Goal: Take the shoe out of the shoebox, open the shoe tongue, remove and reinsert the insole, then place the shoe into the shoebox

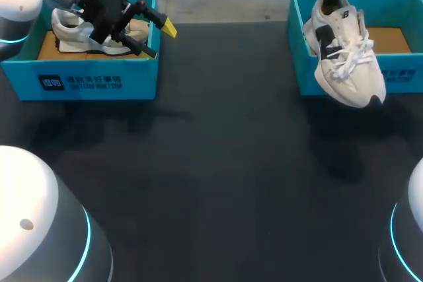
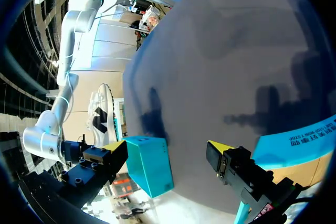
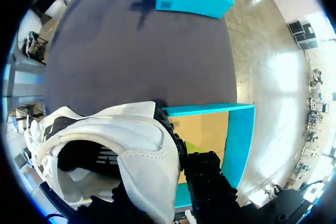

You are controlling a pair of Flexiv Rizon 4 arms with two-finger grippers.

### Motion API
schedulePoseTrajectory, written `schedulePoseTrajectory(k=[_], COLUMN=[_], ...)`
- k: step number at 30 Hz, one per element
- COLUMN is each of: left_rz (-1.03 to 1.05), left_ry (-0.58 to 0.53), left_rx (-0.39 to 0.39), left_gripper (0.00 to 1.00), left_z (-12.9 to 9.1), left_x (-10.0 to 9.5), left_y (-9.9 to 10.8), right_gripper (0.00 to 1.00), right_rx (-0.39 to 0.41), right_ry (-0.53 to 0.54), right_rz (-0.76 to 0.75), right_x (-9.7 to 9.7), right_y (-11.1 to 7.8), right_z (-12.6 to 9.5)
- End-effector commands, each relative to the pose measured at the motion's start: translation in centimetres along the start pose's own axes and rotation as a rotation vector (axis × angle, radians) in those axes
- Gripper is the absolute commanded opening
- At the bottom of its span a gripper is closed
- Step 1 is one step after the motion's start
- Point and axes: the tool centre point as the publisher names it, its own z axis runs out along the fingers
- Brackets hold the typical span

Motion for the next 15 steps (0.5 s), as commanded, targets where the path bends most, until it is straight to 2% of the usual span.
schedulePoseTrajectory(k=[1,8,15], left_rz=[0.001,0.001,0.001], left_ry=[0.002,0.002,0.002], left_rx=[-0.001,-0.001,-0.001], left_gripper=[1.00,1.00,1.00], left_z=[0.0,0.0,0.0], left_x=[0.0,0.0,0.0], left_y=[-0.1,-0.1,-0.1], right_gripper=[0.00,0.00,0.00], right_rx=[-0.002,0.007,0.052], right_ry=[0.002,-0.004,-0.018], right_rz=[-0.001,0.009,-0.015], right_x=[-0.1,-0.6,-2.5], right_y=[-0.1,-0.3,-2.8], right_z=[-0.1,0.0,0.2])
